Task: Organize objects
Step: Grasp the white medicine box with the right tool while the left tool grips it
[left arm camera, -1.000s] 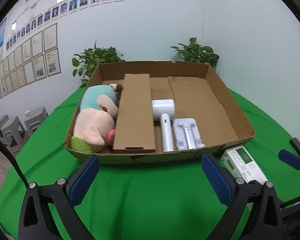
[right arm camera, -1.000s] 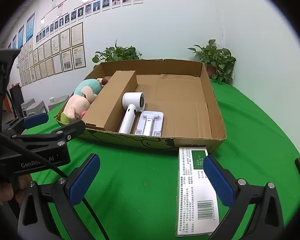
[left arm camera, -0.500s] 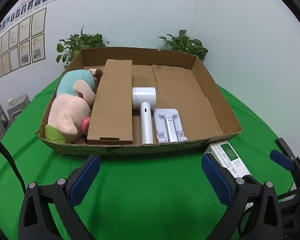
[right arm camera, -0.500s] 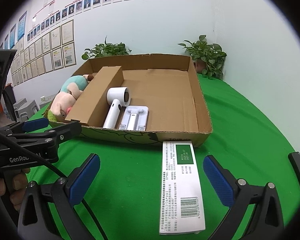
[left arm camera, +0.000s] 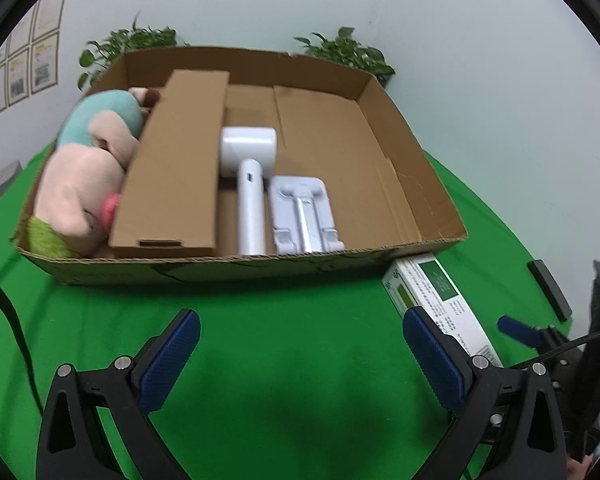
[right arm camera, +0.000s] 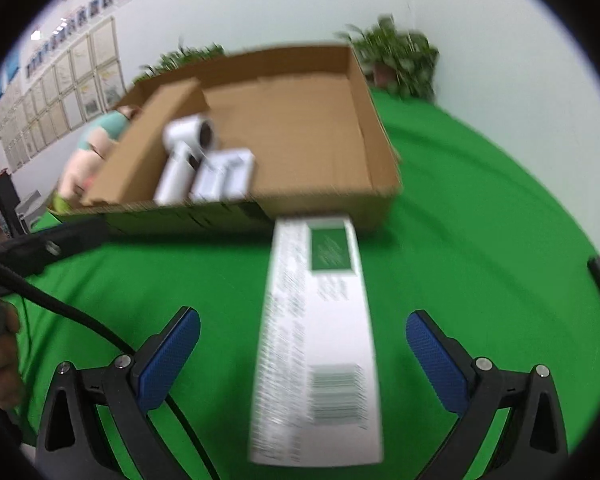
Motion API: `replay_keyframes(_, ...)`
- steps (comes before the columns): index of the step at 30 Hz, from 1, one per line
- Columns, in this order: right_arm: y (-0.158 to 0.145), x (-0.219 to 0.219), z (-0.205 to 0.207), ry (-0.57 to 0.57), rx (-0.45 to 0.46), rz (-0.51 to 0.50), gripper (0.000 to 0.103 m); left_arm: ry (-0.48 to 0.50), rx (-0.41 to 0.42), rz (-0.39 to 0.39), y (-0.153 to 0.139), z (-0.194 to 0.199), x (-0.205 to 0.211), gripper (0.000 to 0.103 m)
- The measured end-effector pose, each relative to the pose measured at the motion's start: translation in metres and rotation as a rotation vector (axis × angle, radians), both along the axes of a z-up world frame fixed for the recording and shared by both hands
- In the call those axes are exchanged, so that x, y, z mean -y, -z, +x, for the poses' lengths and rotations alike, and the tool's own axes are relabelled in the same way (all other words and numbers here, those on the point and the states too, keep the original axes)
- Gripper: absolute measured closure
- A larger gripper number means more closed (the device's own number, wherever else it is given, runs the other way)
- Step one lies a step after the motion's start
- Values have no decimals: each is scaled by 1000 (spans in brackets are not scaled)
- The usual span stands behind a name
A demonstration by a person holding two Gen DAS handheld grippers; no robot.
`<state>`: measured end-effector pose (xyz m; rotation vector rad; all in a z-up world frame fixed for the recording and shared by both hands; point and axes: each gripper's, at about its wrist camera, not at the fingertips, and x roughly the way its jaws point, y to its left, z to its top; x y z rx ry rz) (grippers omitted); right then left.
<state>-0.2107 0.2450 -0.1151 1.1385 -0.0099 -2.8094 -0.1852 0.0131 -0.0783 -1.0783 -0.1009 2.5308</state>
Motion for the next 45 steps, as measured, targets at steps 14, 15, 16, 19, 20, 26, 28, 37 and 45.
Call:
replay_keyframes(14, 22, 16, 6, -73, 115, 67, 41, 16, 38, 14, 15, 8, 10, 1)
replay_keyframes(15, 21, 19, 8, -95, 118, 47, 41, 11, 40, 15, 16, 8, 14, 1)
replay_keyframes(16, 20, 24, 11, -114, 122, 27, 41, 6, 44, 15, 16, 9, 17, 1)
replay_keyframes(19, 15, 35, 18, -170, 124, -20, 40, 8, 65, 29, 18, 9, 24, 1)
replay_keyframes(20, 14, 37, 20, -189, 124, -40, 38, 15, 81, 47, 19, 7, 25, 1)
replay_keyframes(26, 7, 36, 26, -231, 98, -33, 17, 91, 181, 125, 35, -6, 11, 1)
replay_keyframes(28, 7, 32, 26, -215, 106, -22, 15, 121, 232, 156, 44, -12, 3, 1)
replay_keyframes(37, 16, 32, 39, -266, 107, -21, 24, 170, 324, 275, 65, -21, -16, 1)
replay_keyframes(45, 19, 32, 49, -210, 151, -116, 39, 181, 334, 331, 68, -18, -17, 14)
